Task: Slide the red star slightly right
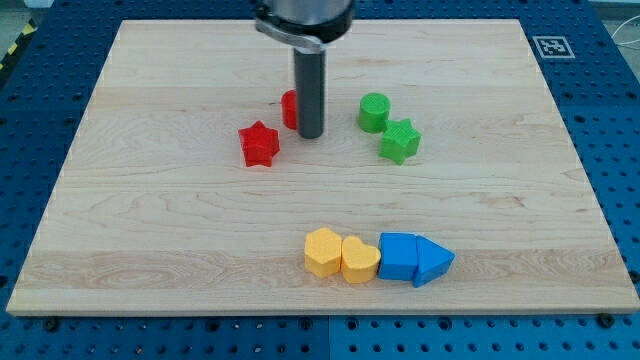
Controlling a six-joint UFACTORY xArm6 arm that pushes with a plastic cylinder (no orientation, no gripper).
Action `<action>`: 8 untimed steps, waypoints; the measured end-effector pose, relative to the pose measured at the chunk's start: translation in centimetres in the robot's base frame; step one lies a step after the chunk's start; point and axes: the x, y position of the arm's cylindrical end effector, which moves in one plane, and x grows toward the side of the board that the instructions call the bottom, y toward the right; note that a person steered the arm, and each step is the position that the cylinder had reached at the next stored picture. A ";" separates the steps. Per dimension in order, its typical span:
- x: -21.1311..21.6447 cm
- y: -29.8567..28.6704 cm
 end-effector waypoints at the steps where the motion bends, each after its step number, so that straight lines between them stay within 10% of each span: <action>1: 0.9 -2.4; 4: 6.3 -5.2; 8: 2.6 -12.3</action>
